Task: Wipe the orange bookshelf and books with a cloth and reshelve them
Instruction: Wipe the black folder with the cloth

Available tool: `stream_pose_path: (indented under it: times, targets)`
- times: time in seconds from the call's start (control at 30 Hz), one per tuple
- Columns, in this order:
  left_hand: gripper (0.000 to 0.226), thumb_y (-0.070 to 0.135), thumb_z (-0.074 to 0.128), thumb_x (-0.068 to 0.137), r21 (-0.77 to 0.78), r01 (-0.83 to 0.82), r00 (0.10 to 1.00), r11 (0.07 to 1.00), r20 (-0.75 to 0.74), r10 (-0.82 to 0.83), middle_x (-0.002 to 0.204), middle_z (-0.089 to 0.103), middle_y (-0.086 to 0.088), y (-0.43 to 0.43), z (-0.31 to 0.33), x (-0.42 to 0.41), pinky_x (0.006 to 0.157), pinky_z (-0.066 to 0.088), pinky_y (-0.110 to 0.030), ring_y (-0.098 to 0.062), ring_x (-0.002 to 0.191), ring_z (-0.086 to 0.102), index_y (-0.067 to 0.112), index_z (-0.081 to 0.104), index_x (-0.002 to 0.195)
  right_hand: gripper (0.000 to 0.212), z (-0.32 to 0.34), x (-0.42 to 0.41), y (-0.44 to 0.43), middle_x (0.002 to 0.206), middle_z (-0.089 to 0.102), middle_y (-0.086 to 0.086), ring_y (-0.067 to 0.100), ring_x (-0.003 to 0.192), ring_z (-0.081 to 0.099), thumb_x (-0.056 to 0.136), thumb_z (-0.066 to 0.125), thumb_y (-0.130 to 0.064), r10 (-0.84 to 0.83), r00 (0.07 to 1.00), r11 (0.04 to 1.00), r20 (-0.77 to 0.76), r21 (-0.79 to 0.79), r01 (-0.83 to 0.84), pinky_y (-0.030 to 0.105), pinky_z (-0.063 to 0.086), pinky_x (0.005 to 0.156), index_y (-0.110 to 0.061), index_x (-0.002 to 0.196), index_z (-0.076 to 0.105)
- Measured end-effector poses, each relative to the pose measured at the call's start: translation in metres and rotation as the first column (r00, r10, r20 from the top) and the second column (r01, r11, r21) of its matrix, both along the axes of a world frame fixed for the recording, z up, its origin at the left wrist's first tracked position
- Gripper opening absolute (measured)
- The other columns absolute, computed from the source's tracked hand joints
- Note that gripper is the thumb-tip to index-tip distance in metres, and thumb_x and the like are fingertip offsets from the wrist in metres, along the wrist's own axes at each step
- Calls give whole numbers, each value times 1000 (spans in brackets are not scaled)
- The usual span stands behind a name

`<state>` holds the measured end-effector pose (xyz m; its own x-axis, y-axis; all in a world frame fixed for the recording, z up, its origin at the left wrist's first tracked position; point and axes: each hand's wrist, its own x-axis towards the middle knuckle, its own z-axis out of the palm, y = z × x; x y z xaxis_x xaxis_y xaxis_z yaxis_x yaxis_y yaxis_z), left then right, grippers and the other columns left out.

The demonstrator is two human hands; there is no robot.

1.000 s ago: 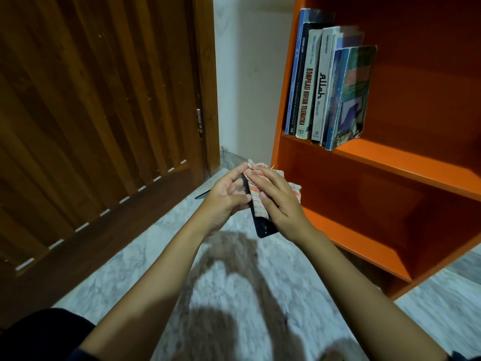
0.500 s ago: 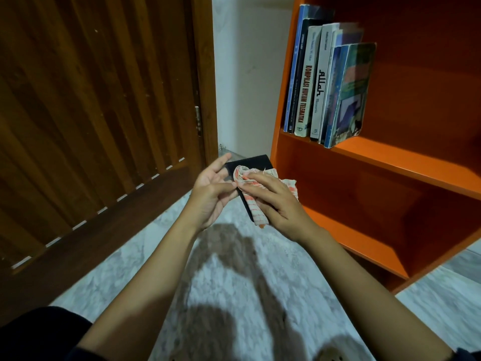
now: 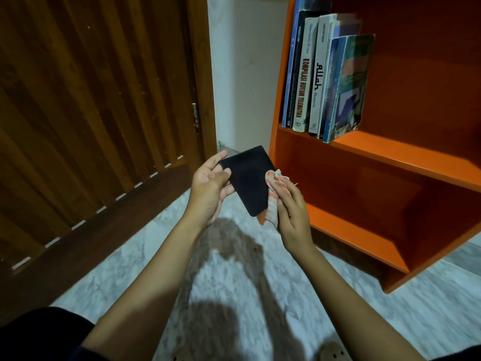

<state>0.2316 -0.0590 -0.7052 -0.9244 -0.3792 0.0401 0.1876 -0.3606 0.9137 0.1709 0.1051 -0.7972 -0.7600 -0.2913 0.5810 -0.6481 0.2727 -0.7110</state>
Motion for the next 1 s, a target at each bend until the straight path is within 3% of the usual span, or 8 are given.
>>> stream_pose_path:
  times: [0.13,0.3,0.4,0.5,0.6,0.77,0.9,1.0]
  targets:
    - [42,-3,41,96,-67,4,1000,998,20,-2,127,57,-17,3,-2,-3,87,54,-33,-19,106,63,7,41,136,41,11,-1,-11,145,38,-8,10,137,30,98,34,-19,-106,994,993,-1,52,105,35,27,113,-26,137,46]
    - [39,-1,42,96,-213,78,997,974,34,-73,118,63,-6,14,-6,-3,88,54,-31,-18,109,62,15,44,132,48,31,-13,-30,150,34,-3,13,139,29,97,24,-30,-78,991,973,-107,208,99,38,28,111,-26,142,40]
    - [39,-2,42,96,-241,82,997,967,5,-83,115,65,-1,13,-7,-5,88,53,-32,-16,107,63,19,45,129,47,42,-26,-35,150,32,-5,11,138,29,97,25,-28,-137,982,969,-129,189,160,34,26,110,-28,142,40]
    - [40,-1,43,96,-286,92,995,954,-5,-97,120,63,-4,12,-7,-5,89,53,-32,-14,106,64,21,45,130,41,46,-40,-31,146,37,-4,9,134,34,101,27,-27,-156,987,986,47,62,153,29,30,104,-32,139,41]
    - [42,-3,41,96,-285,52,997,957,-32,-64,124,61,-8,11,-9,-8,89,53,-31,-11,104,63,19,44,133,41,31,-46,-26,142,45,-1,9,129,40,103,28,-29,-112,975,993,191,-7,116,24,34,103,-25,142,39]
    - [43,-1,40,97,-312,-40,999,949,-24,35,135,53,-12,-3,-18,-19,95,50,-36,-20,121,55,27,45,130,43,-13,-21,-11,131,42,-4,-23,115,31,103,36,-22,-43,977,999,211,31,37,-2,24,95,-23,145,34]
    - [41,-1,39,98,-339,-51,998,939,24,63,134,53,-9,-10,-38,-25,93,52,-29,-18,122,53,25,43,129,46,-55,-8,6,123,45,-6,-16,112,39,100,43,-17,-3,972,989,236,146,-33,6,32,97,-29,144,34]
    - [41,-1,38,98,-378,-25,995,925,80,60,138,49,-10,-11,-64,-29,104,44,-40,-20,127,49,28,42,127,45,-94,-4,21,121,45,-3,-13,106,43,100,45,-21,-86,916,979,391,202,5,12,33,99,-30,143,37]
